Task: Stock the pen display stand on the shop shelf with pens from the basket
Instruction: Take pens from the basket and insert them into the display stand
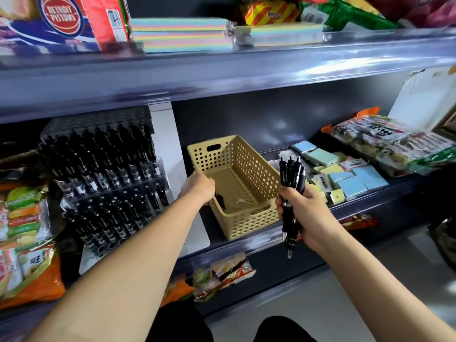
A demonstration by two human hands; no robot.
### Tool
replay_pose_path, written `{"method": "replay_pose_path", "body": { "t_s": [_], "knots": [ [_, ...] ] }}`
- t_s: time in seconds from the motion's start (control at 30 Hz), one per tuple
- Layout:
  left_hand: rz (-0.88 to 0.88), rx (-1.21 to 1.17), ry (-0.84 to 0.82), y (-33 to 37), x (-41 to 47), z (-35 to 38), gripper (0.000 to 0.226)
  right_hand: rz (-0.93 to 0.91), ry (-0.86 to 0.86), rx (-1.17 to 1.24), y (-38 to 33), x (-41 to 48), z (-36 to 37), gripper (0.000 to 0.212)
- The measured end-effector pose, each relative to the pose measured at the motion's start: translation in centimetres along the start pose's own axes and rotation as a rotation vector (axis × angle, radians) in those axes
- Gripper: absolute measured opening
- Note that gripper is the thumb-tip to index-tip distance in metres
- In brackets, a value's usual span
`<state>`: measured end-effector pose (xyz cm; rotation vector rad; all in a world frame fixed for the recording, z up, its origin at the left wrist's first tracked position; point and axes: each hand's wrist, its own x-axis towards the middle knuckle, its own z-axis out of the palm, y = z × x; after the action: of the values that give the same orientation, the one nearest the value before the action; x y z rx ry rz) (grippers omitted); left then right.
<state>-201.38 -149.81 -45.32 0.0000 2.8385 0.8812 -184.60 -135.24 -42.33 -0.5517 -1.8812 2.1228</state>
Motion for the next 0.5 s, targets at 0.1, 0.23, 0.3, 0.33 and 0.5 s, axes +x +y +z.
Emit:
{"method": "replay_pose_path", "body": {
  "t_s": [0.1,0.23,0.3,0.33,0.5],
  "knots": [
    [0.119,0.067,0.082,0.4,-3.1,-0.7,0.052,0.023,-0.052,0.025,0.2,-0.4,0.8,0.004],
    [0.383,-0.384,-0.028,-0.5,-9.8,-1.1,0.055,0.067,-0.152,0.088,0.5,-1.4,2.4,0.005],
    [0.312,-0.653,-0.287,-1.5,-12.4,-1.3,0.057,0.104,-0.206,0.094,0.8,-2.1,3.5,0.006],
    [0.278,-0.745,-0.341,-2.2,-13.2,-1.4,0.057,0.124,-0.226,0.101,1.0,-2.6,4.1,0.007],
    [0.246,-0.780,-0.185,-4.8,-15.2,-2.6,0.036,0.170,-0.346,0.136,1.5,-4.7,7.1,0.008]
  ]
}}
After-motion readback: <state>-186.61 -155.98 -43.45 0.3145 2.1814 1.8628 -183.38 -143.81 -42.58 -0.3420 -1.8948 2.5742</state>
